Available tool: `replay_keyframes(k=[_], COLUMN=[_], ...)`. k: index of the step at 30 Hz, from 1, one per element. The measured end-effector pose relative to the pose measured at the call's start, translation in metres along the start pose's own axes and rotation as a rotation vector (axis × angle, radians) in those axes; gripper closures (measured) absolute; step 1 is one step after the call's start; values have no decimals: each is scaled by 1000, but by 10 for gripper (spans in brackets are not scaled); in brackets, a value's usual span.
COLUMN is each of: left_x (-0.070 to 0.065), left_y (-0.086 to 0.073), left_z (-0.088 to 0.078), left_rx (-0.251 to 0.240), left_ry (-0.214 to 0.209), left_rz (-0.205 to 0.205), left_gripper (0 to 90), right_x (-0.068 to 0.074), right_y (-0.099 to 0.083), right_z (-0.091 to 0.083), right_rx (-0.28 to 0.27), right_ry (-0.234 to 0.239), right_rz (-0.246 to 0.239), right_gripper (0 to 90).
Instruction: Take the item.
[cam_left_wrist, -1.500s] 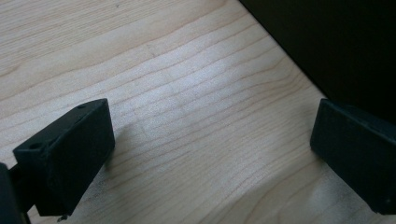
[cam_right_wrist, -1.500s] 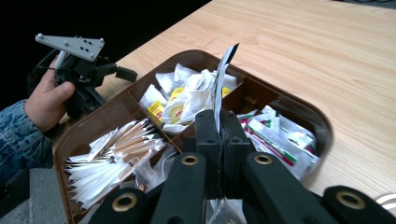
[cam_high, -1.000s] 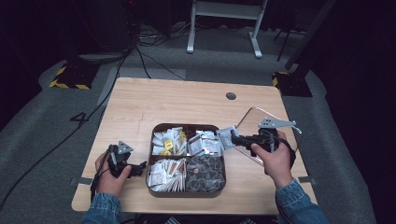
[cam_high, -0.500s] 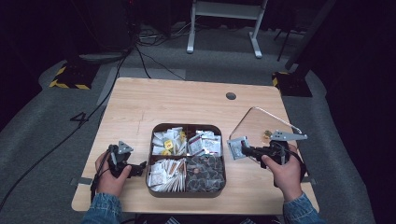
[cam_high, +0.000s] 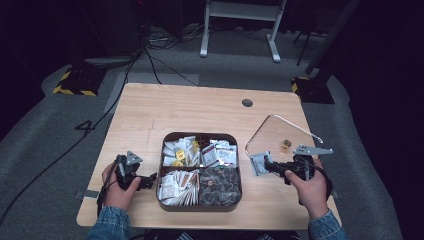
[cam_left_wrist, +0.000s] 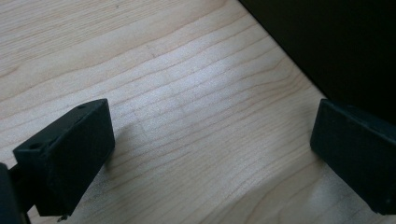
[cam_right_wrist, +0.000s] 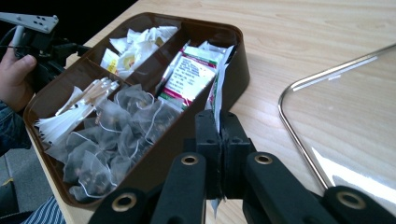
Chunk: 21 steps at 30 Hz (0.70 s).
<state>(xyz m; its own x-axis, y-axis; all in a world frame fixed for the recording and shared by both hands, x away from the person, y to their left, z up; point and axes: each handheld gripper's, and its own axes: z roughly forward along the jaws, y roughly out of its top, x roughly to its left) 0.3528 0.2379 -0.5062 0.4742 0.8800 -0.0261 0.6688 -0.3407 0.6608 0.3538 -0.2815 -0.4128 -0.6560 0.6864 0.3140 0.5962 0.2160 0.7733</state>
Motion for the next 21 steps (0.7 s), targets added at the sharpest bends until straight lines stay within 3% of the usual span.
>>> replay_keyframes(k=[21], left_x=[0], left_y=[1], left_z=[1], left_rx=[1], left_ry=[-1], left_rz=[0], left_gripper=[1], right_x=[-10], right_y=[-37], right_z=[23], right_rx=[176], right_ry=[66], right_rz=[81], right_gripper=[887])
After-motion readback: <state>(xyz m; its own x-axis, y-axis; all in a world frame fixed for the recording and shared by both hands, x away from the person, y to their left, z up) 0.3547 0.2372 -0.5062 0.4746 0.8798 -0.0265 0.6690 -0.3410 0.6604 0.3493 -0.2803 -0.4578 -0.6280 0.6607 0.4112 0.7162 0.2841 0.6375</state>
